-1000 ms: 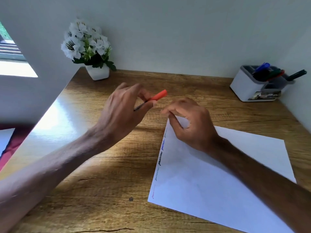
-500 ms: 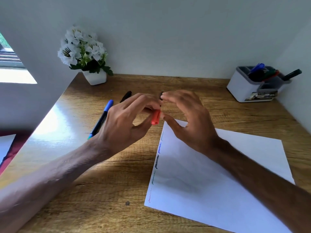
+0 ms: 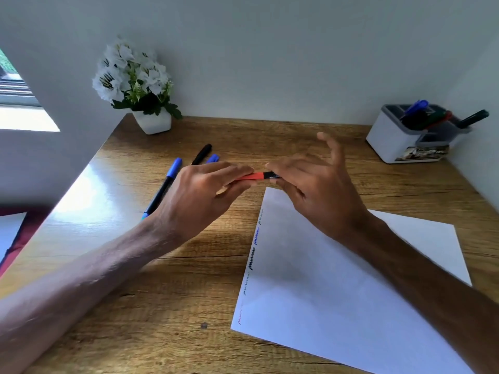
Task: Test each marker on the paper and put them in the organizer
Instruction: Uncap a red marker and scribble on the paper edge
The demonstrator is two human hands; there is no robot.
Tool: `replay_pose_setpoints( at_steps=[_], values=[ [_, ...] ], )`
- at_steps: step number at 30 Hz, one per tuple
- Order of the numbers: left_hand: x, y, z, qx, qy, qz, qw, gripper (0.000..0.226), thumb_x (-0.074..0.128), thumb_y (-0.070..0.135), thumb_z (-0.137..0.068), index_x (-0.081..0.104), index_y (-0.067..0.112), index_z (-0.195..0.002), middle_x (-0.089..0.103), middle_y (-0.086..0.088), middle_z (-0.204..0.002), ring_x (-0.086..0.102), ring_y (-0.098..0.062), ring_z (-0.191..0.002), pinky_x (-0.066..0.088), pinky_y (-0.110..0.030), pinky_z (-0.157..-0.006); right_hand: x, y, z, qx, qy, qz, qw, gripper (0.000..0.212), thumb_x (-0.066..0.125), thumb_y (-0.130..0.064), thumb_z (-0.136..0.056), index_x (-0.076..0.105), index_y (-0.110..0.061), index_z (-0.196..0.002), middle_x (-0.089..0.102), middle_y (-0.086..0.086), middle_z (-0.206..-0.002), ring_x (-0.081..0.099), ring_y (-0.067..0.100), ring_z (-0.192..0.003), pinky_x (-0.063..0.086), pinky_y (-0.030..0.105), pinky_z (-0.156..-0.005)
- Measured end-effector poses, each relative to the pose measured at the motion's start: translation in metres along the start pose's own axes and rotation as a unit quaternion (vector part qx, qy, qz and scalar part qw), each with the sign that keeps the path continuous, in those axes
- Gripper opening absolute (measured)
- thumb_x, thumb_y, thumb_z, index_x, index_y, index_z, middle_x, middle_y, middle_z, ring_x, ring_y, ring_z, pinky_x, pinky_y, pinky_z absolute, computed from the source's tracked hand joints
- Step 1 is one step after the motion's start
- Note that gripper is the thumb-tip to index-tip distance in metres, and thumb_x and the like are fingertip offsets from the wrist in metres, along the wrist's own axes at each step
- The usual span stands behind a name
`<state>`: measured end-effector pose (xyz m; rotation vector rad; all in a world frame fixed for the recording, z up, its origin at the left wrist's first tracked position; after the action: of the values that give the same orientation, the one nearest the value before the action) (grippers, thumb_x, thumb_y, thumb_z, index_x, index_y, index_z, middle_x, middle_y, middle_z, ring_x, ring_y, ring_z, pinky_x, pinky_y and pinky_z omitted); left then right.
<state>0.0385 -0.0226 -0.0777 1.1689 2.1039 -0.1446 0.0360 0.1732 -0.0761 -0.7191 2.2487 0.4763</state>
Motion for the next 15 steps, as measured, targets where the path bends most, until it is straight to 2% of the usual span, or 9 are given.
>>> replay_pose_setpoints(
  at_steps=[3, 5, 8, 12, 15],
  values=[
    [0.003, 0.004, 0.002, 0.015, 0.001, 0.002, 1.000, 0.027, 0.074, 0.024, -0.096, 0.079, 0.006, -0.116, 0.080, -0.005, -0.105, 0.079, -0.020, -0.085, 0.063, -0.035, -0.075, 0.005, -0.014, -0.001, -0.027, -0.017, -0.033, 0.999, 0.029, 0.069, -0.019, -0.094, 0.074, -0.007, -0.121, 0.079, 0.008, -0.111, 0.075, 0.025, -0.101, 0.042, 0.051, -0.106],
    [0.004, 0.005, 0.003, 0.021, -0.002, -0.001, 1.000, 0.027, 0.072, 0.025, -0.097, 0.078, 0.006, -0.116, 0.080, -0.007, -0.105, 0.079, -0.022, -0.086, 0.064, -0.042, -0.069, 0.006, -0.016, -0.001, -0.018, -0.036, -0.069, 0.997, 0.030, 0.066, -0.016, -0.096, 0.073, -0.003, -0.122, 0.077, 0.012, -0.107, 0.073, 0.030, -0.097, 0.052, 0.047, -0.092],
    [0.006, 0.007, 0.003, 0.034, -0.011, -0.008, 0.999, 0.026, 0.073, 0.021, -0.098, 0.078, 0.004, -0.116, 0.080, -0.009, -0.106, 0.080, -0.025, -0.088, 0.065, -0.043, -0.068, 0.004, -0.016, 0.001, 0.002, -0.048, -0.085, 0.995, 0.031, 0.061, -0.018, -0.099, 0.071, -0.002, -0.124, 0.073, 0.013, -0.099, 0.068, 0.030, -0.089, 0.057, 0.043, -0.070],
    [0.008, 0.008, 0.004, 0.052, -0.032, -0.007, 0.998, 0.029, 0.070, 0.021, -0.100, 0.076, -0.001, -0.118, 0.078, -0.014, -0.112, 0.079, -0.029, -0.094, 0.066, -0.044, -0.071, 0.000, -0.017, 0.001, -0.012, -0.036, -0.042, 0.998, 0.031, 0.060, -0.023, -0.100, 0.073, -0.005, -0.122, 0.073, 0.009, -0.090, 0.067, 0.026, -0.074, 0.055, 0.037, -0.054],
    [0.008, 0.009, 0.003, 0.068, -0.039, -0.024, 0.997, 0.030, 0.069, 0.020, -0.100, 0.075, -0.003, -0.119, 0.078, -0.016, -0.113, 0.079, -0.030, -0.096, 0.066, -0.045, -0.070, 0.000, -0.018, 0.000, -0.017, -0.044, -0.027, 0.999, 0.034, 0.058, -0.028, -0.101, 0.073, -0.007, -0.124, 0.072, 0.007, -0.085, 0.066, 0.024, -0.066, 0.050, 0.031, -0.049]
  ],
)
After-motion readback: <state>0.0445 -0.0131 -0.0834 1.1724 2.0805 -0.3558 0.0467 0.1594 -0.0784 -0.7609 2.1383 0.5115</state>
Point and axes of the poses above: each hand's wrist, its own z-axis away from the middle knuckle, its own x-axis out of the palm, y = z × x, the point moved 5 cm from there along -z, towards the middle knuckle
